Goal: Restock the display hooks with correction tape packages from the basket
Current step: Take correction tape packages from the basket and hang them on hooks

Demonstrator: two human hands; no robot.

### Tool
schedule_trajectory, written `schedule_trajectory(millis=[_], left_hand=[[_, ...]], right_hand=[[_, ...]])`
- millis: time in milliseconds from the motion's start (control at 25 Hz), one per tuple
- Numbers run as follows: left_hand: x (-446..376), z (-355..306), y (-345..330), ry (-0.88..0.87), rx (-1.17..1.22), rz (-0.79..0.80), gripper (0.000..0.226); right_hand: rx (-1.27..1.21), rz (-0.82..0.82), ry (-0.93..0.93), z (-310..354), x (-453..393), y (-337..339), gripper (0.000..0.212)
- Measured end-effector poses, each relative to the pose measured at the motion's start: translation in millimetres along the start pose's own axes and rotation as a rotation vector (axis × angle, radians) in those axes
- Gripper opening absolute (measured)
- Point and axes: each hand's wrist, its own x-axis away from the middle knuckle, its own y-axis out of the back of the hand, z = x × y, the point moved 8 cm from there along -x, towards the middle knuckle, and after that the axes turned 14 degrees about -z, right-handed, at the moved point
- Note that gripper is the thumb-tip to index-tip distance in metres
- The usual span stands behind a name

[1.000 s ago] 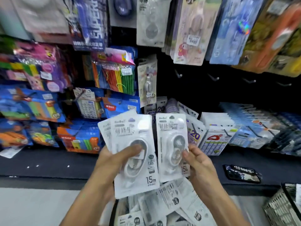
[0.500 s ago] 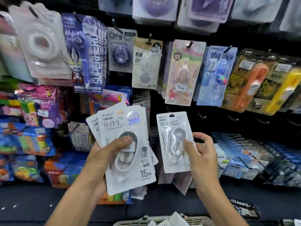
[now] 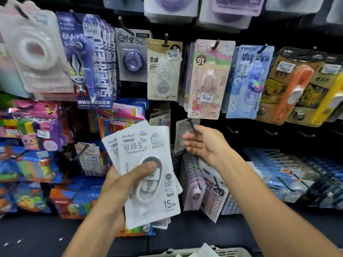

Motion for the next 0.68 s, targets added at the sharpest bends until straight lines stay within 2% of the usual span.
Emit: schedule_trajectory(millis=[80, 280, 520, 600, 680], left_hand=[[1.8, -1.2, -0.7, -0.013, -0.008, 0.009, 0.054], [2.3, -0.3, -1.0, -0.016, -0.013, 0.036, 0.048], [7.0, 2.8, -5.9, -0.031, -0.061, 0.066, 0.05], [8.2, 5.7, -7.4, -0.027, -0.064, 0.065, 0.05], [8.2, 7.5, -7.7, -0.023, -0.061, 0.058, 0.05]], right_hand=[[-0.025, 0.029, -0.052, 3.2, -7.8, -10.0, 0.016], [-0.102, 0.127, -0.096, 1.9, -18.1, -27.8, 0.02], [-0.123, 0.093, -0.092, -1.8, -18.3, -23.0, 0.02], [-0.024, 0.005, -0.009, -1.7, -6.9, -8.6, 0.028], [0.166, -0.095, 0.234, -1.2, 21.8, 14.9, 0.039]])
